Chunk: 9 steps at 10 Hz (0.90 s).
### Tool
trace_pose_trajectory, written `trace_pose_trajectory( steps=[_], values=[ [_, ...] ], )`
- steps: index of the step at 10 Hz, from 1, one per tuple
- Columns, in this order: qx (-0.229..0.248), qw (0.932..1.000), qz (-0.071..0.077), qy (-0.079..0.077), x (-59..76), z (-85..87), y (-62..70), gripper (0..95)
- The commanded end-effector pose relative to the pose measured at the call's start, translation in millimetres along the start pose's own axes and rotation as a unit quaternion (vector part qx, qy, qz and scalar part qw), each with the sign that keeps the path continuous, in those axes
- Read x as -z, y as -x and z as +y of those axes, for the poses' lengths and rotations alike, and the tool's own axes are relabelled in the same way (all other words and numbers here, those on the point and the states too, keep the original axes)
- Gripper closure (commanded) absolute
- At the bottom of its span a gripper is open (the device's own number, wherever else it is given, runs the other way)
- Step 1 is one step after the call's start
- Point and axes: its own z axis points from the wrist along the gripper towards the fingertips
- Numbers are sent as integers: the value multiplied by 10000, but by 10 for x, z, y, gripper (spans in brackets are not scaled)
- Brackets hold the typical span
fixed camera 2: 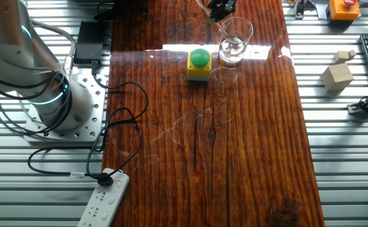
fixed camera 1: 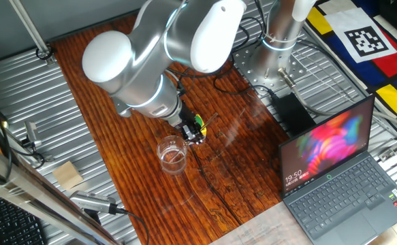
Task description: Stir the beaker with a glass rod
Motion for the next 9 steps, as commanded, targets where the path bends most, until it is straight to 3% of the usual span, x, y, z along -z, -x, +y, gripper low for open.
trace_pose_trajectory(
  steps=[1, 2, 9],
  values=[
    [31, 10000, 53, -9, -13, -3, -22, 570],
    [34, 10000, 72, -13, -19, -4, -29, 760],
    [50, 9999, 108, -35, -27, -6, -36, 760]
  ],
)
